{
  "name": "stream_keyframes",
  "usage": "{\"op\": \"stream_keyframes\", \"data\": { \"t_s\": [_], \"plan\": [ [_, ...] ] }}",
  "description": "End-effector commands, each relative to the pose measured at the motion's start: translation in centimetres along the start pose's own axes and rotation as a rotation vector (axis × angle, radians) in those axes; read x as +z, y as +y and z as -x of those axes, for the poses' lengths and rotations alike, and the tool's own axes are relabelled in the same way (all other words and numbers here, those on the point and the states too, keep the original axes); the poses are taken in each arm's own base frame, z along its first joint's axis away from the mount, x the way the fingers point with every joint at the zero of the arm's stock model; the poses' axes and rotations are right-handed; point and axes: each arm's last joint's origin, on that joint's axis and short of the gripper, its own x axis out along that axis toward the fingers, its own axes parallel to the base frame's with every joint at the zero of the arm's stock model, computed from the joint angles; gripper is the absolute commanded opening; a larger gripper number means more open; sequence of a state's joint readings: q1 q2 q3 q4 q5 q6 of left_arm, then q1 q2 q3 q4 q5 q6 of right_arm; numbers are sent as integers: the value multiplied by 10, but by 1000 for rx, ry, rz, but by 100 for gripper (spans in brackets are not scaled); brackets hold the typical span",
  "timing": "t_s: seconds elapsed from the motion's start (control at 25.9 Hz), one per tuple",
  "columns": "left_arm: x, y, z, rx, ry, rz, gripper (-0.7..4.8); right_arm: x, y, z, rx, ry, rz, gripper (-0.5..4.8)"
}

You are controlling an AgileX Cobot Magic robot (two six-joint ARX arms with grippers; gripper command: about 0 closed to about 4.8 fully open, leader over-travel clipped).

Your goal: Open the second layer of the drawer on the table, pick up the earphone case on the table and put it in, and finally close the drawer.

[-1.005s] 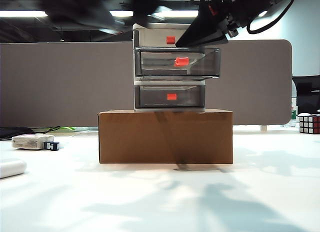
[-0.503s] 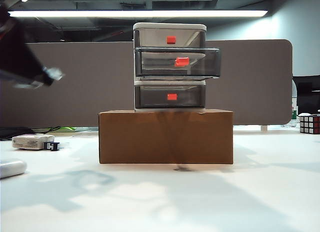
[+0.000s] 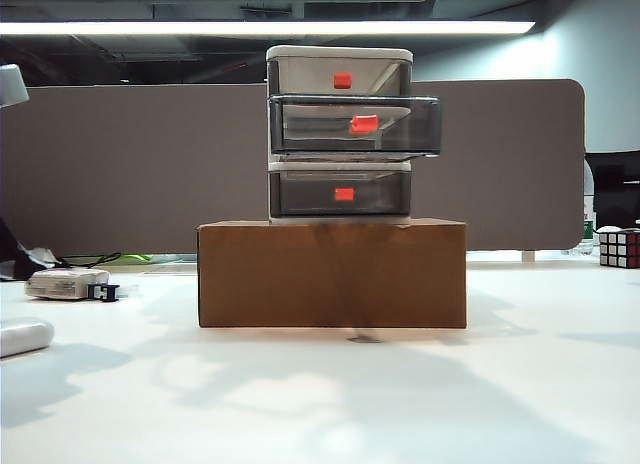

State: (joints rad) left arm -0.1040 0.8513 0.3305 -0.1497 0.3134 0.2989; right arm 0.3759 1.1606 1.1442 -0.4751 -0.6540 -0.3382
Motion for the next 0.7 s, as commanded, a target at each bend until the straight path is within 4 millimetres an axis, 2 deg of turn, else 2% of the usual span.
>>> {"op": "stream_keyframes", "data": {
  "t_s": [0.04,0.27,0.39,0.7],
  "plan": [
    [-2,1,-3,28,-84,-37,408,2,1,2,1,-7,12,-5],
    [-22,0,-16,84,-121,-50,407,2,1,2,0,-10,19,-5],
    [-26,4,-31,73,-85,-38,407,2,1,2,0,-9,19,-5],
    [-40,5,-48,18,3,-1,389,2,1,2,0,-8,20,-5]
  ]
}}
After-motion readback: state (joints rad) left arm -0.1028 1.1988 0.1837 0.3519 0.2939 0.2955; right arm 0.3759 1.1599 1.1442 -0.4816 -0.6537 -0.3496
